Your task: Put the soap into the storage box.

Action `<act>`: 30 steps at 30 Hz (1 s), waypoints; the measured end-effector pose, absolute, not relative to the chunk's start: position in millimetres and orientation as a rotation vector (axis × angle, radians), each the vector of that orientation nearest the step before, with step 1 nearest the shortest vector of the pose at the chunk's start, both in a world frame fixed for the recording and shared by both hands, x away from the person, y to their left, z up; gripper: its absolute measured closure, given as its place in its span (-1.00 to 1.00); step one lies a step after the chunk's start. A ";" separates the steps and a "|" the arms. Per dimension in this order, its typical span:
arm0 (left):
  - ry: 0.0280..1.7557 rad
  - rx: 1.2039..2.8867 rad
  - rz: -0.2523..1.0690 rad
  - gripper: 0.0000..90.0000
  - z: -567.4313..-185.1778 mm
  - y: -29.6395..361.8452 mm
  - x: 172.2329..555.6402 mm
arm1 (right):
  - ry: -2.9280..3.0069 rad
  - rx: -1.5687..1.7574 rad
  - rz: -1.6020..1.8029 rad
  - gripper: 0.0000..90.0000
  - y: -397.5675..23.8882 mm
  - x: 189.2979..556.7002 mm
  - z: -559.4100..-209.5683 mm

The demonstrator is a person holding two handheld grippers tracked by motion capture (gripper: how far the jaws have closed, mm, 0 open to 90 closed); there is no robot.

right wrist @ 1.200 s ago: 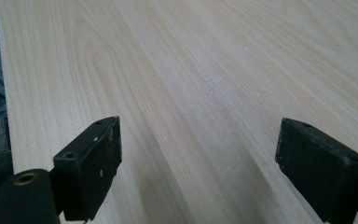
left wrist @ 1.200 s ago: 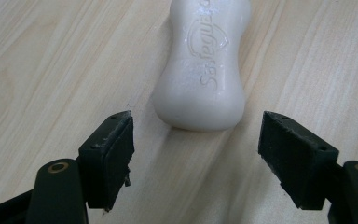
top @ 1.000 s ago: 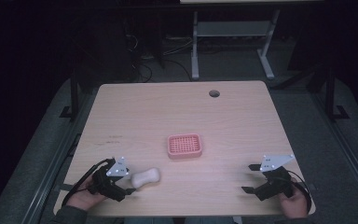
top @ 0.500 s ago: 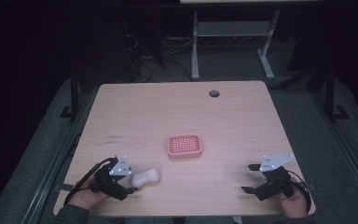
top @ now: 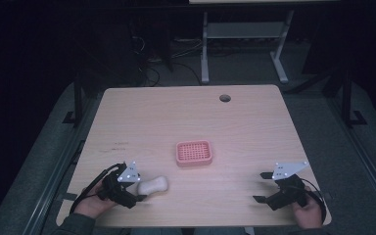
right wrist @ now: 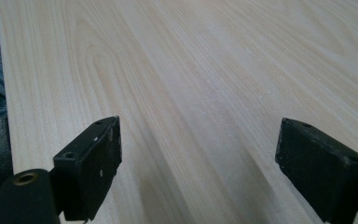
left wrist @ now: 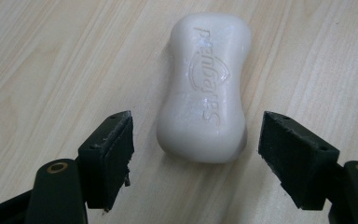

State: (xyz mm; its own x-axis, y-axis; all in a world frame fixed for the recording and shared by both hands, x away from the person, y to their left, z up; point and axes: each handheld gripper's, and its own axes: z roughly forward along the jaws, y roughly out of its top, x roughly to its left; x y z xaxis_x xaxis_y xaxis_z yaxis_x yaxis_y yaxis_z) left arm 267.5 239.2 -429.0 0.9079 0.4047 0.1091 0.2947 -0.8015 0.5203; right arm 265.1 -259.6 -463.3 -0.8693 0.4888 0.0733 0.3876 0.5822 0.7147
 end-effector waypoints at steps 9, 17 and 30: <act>0.486 2.568 0.288 -0.42 -428.7 234.9 270.4 | 2.674 0.746 1.162 -0.69 -259.5 265.0 -463.0; 0.469 2.573 0.287 -0.42 -428.1 232.1 272.9 | 2.675 0.745 1.161 -0.69 -259.3 265.1 -462.9; 0.451 2.590 0.258 -0.41 -430.2 221.5 280.0 | 2.679 0.749 1.158 -0.69 -258.6 264.9 -462.5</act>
